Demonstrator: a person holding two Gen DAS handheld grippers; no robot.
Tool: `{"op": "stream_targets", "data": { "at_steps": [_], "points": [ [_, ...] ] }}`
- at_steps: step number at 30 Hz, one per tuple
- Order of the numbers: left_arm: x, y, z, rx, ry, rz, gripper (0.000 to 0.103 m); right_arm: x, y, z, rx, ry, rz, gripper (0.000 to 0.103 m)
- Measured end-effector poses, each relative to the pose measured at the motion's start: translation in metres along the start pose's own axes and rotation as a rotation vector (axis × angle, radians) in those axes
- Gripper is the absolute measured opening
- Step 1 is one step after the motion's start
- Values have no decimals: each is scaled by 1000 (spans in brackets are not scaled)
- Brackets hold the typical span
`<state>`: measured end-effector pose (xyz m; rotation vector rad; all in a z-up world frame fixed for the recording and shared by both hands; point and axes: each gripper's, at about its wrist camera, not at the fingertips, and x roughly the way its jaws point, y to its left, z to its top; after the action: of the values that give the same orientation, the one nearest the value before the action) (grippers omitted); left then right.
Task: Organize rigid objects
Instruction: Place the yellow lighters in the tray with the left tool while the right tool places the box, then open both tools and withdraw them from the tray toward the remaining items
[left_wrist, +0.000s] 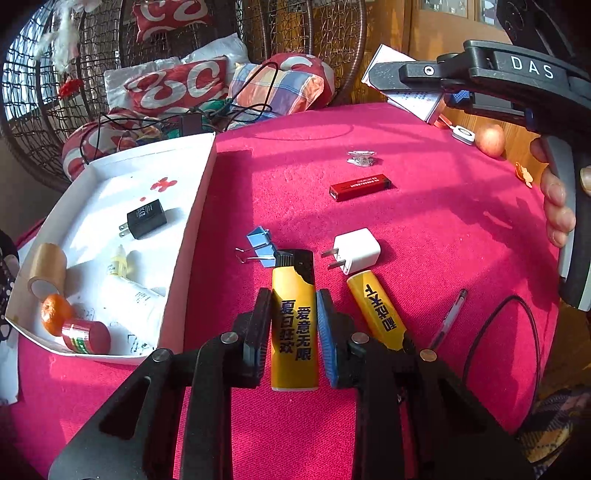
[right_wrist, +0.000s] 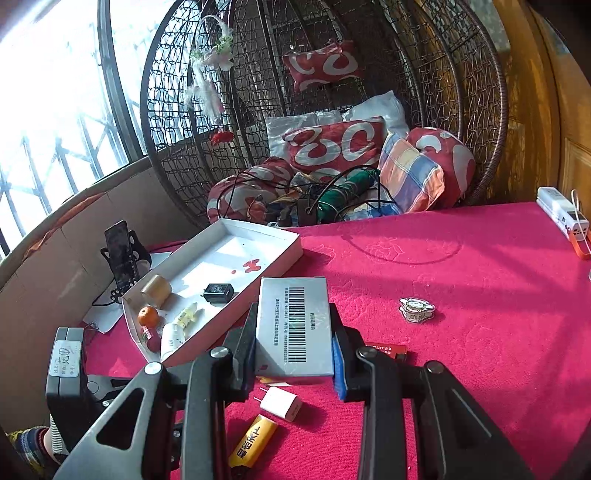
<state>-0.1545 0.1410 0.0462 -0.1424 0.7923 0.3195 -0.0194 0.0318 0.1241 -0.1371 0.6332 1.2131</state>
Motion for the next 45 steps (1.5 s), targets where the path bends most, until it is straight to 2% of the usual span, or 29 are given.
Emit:
{"op": "stream_targets", "data": {
  "at_steps": [3, 8, 11, 14, 17, 19, 20, 21, 23, 25, 28, 32, 40, 45],
  "points": [
    [-17, 28, 12, -63, -65, 46, 24, 11, 21, 13, -36, 2, 32, 31],
    [-35, 104, 30, -257, -158, 133, 24, 50, 61, 28, -93, 43, 86, 31],
    [-34, 149, 33, -375, -177, 194, 24, 83, 85, 30, -120, 87, 104, 31],
    [-28, 180, 27, -479, -169, 220, 24, 113, 105, 27, -141, 137, 109, 31],
    [-22, 195, 14, -564, -155, 243, 24, 136, 123, 24, -165, 164, 103, 32],
    [-22, 197, 6, -597, -147, 279, 47, 148, 130, 22, -174, 188, 96, 33],
    [-23, 195, 2, -606, -152, 300, 80, 150, 134, 20, -188, 192, 75, 34],
    [-26, 194, -1, -607, -162, 312, 94, 150, 136, 18, -205, 185, 49, 39],
    [-31, 190, -5, -608, -174, 352, 100, 142, 137, 17, -236, 154, -13, 85],
    [-37, 186, -9, -611, -185, 344, 103, 131, 135, 17, -263, 124, -80, 96],
    [-46, 174, -7, -598, -200, 336, 103, 112, 130, 18, -286, 94, -149, 96],
    [-54, 153, 0, -555, -218, 327, 103, 92, 119, 20, -272, 70, -185, 96],
    [-49, 122, 11, -486, -171, 288, 103, 71, 92, 17, -201, 54, -250, 97],
    [-48, 104, 19, -427, -142, 345, 103, 62, 80, 14, -165, 52, -266, 97]
  ]
}}
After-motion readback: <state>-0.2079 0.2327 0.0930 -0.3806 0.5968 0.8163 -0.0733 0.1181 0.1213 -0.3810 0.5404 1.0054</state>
